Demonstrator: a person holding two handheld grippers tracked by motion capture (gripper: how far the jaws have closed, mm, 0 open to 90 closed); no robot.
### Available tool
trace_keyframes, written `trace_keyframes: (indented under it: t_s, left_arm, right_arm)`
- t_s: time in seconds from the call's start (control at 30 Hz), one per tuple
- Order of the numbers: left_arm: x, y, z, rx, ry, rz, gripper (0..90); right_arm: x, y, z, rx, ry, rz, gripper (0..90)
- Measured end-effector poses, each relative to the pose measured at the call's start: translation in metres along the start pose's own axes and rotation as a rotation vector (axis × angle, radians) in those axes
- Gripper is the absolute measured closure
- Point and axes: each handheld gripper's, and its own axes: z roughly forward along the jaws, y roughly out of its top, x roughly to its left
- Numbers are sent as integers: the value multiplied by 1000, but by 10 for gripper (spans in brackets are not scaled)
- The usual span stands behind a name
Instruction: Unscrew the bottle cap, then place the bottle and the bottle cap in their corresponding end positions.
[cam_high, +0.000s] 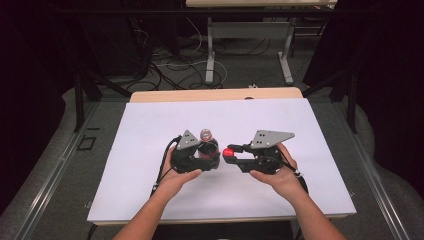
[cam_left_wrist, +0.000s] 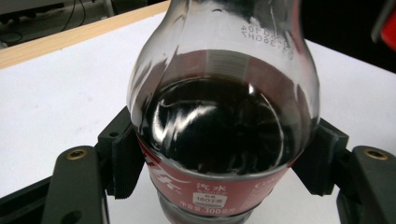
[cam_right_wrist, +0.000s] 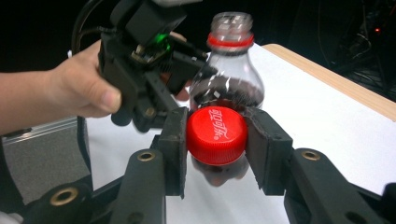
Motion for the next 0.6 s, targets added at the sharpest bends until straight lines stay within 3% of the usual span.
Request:
trace_keyframes:
  t_s: [0.6]
  left_arm:
    - [20, 36, 41, -4, 47, -17, 297]
  right_arm:
    - [-12, -20, -7, 3, -70, 33, 612]
